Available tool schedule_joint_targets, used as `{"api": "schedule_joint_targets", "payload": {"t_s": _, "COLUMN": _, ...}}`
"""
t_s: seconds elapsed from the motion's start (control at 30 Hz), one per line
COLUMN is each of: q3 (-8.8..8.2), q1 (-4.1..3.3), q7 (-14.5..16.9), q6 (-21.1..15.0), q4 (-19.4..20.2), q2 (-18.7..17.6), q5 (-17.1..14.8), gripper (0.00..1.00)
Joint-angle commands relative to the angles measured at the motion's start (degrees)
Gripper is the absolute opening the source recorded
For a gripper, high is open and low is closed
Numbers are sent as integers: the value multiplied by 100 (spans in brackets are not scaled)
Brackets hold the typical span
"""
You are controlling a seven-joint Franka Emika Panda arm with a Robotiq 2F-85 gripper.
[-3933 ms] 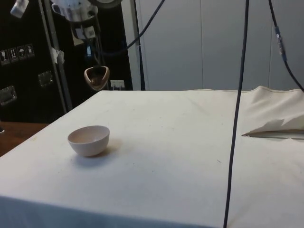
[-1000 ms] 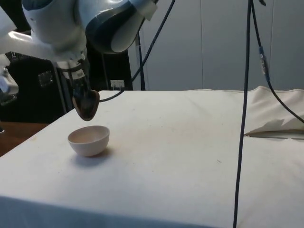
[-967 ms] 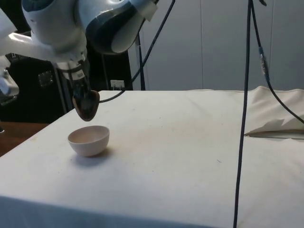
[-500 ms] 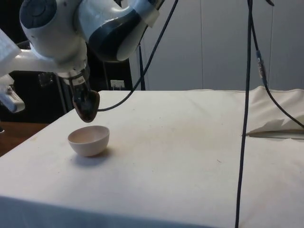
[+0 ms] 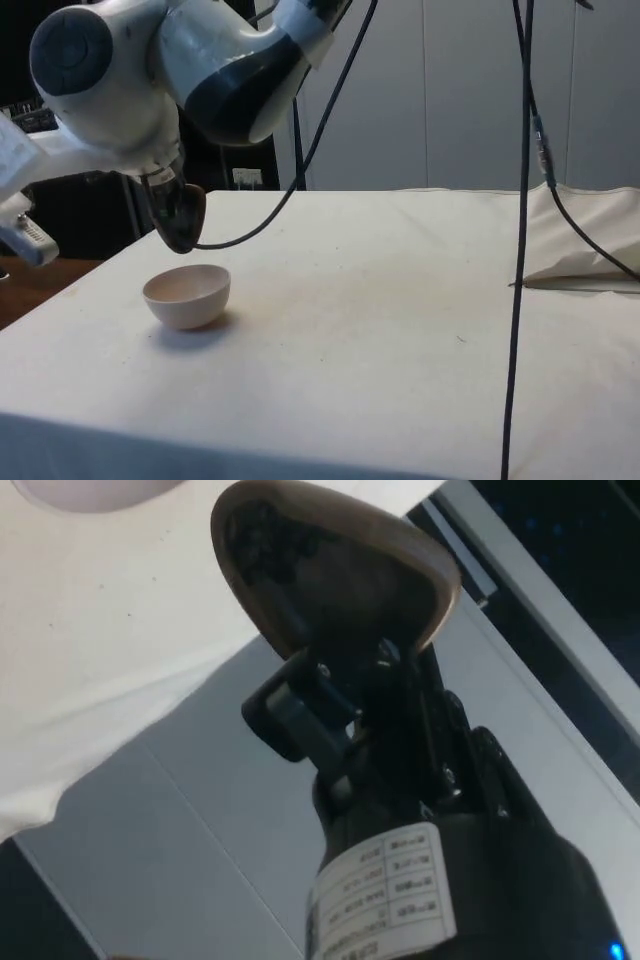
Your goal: Pour the coffee beans from the cup into the bowl.
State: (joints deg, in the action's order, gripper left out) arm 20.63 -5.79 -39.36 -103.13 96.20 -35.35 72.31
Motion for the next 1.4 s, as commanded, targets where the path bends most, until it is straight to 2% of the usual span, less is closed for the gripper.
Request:
{"api": "schedule_joint_targets", "payload": {"t_s": 0.0, "q3": 0, "q1": -57, "q7": -29, "q6": 132, "q4": -57, "q2": -57, "q5": 74, "gripper": 0}}
{"api": "schedule_joint_targets", "payload": {"t_s": 0.03, "q3": 23, "q1": -63, "q7": -46, "q6": 178, "q4": -63, "q2": -80, "q5": 109, "gripper": 0}}
{"api": "schedule_joint_targets", "payload": {"t_s": 0.07, "q3": 40, "q1": -6, "q7": -34, "q6": 103, "q4": -23, "q2": -40, "q5": 80, "gripper": 0}}
{"api": "schedule_joint_targets", "payload": {"t_s": 0.1, "q3": 40, "q1": -57, "q7": -63, "q6": 218, "q4": -69, "q2": -92, "q5": 149, "gripper": 0}}
{"api": "schedule_joint_targets", "payload": {"t_s": 0.27, "q3": 138, "q1": -86, "q7": -160, "q6": 481, "q4": -109, "q2": -206, "q5": 395, "gripper": 0}}
{"api": "schedule_joint_targets", "payload": {"t_s": 0.3, "q3": 155, "q1": -86, "q7": -172, "q6": 521, "q4": -115, "q2": -223, "q5": 430, "gripper": 0}}
{"api": "schedule_joint_targets", "payload": {"t_s": 0.33, "q3": 183, "q1": -40, "q7": -172, "q6": 453, "q4": -69, "q2": -183, "q5": 418, "gripper": 0}}
{"api": "schedule_joint_targets", "payload": {"t_s": 0.37, "q3": 172, "q1": -86, "q7": -183, "q6": 561, "q4": -120, "q2": -241, "q5": 470, "gripper": 0}}
{"api": "schedule_joint_targets", "payload": {"t_s": 0.4, "q3": 201, "q1": -92, "q7": -206, "q6": 647, "q4": -138, "q2": -281, "q5": 544, "gripper": 0}}
{"api": "schedule_joint_targets", "payload": {"t_s": 0.57, "q3": 258, "q1": -86, "q7": -269, "q6": 814, "q4": -138, "q2": -361, "q5": 722, "gripper": 0}}
{"api": "schedule_joint_targets", "payload": {"t_s": 0.6, "q3": 281, "q1": -52, "q7": -286, "q6": 791, "q4": -103, "q2": -344, "q5": 739, "gripper": 0}}
{"api": "schedule_joint_targets", "payload": {"t_s": 0.63, "q3": 258, "q1": -92, "q7": -298, "q6": 859, "q4": -132, "q2": -390, "q5": 785, "gripper": 0}}
{"api": "schedule_joint_targets", "payload": {"t_s": 0.87, "q3": 269, "q1": -115, "q7": -384, "q6": 1094, "q4": -126, "q2": -498, "q5": 1054, "gripper": 0}}
{"api": "schedule_joint_targets", "payload": {"t_s": 0.9, "q3": 298, "q1": -80, "q7": -384, "q6": 1066, "q4": -103, "q2": -476, "q5": 1049, "gripper": 0}}
{"api": "schedule_joint_targets", "payload": {"t_s": 0.93, "q3": 275, "q1": -120, "q7": -395, "q6": 1129, "q4": -126, "q2": -510, "q5": 1089, "gripper": 0}}
{"api": "schedule_joint_targets", "payload": {"t_s": 1.13, "q3": 292, "q1": -143, "q7": -458, "q6": 1352, "q4": -126, "q2": -613, "q5": 1318, "gripper": 0}}
{"api": "schedule_joint_targets", "payload": {"t_s": 1.17, "q3": 315, "q1": -103, "q7": -441, "q6": 1261, "q4": -103, "q2": -561, "q5": 1255, "gripper": 0}}
{"api": "schedule_joint_targets", "payload": {"t_s": 1.2, "q3": 298, "q1": -143, "q7": -470, "q6": 1387, "q4": -132, "q2": -625, "q5": 1352, "gripper": 0}}
{"api": "schedule_joint_targets", "payload": {"t_s": 1.37, "q3": 350, "q1": -166, "q7": -516, "q6": 1593, "q4": -149, "q2": -710, "q5": 1518, "gripper": 0}}
